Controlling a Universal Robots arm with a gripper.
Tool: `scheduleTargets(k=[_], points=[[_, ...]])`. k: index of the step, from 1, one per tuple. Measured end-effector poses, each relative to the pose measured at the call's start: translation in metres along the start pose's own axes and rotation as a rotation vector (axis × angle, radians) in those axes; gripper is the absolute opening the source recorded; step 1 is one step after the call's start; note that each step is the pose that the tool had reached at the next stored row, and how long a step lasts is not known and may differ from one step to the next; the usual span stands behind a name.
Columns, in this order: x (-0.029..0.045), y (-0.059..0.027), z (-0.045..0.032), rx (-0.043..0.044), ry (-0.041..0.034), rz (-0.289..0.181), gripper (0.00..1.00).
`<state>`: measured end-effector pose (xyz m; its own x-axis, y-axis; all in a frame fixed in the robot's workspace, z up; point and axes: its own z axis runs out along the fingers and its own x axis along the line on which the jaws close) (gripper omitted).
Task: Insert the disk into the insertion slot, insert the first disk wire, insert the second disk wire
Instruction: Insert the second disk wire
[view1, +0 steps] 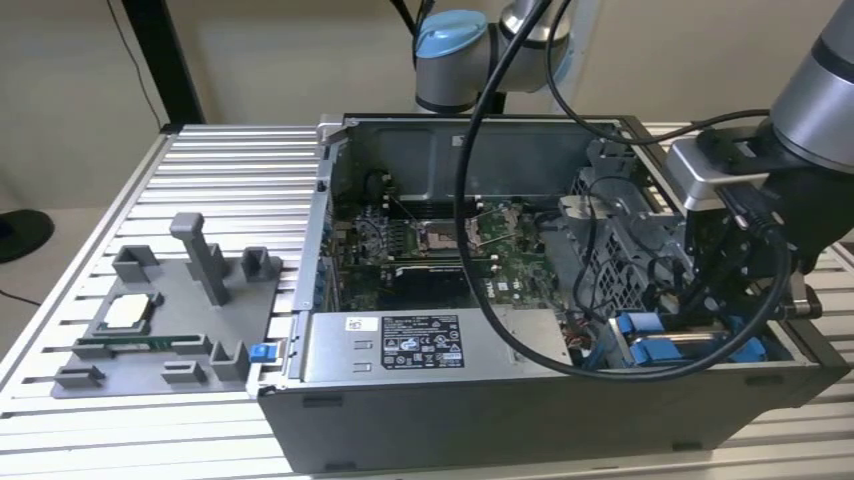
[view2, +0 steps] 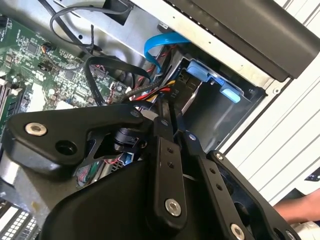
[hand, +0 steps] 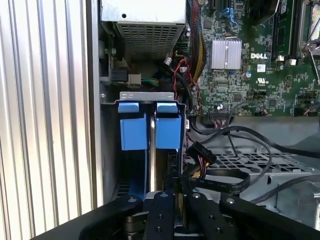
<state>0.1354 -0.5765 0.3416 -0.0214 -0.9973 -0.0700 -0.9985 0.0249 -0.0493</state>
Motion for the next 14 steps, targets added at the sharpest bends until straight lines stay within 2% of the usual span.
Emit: scheduleTargets(k=[3,10,14], points=[[0.0001,0.0002,0.0022,0.0012,0.0063,0.000,0.00],[-0.0010,0.0002,0.0023,0.0025,0.0068,-0.001,0.00],[-0.0014,0.0000,-0.0023,0.0019,0.0045,0.000,0.00]])
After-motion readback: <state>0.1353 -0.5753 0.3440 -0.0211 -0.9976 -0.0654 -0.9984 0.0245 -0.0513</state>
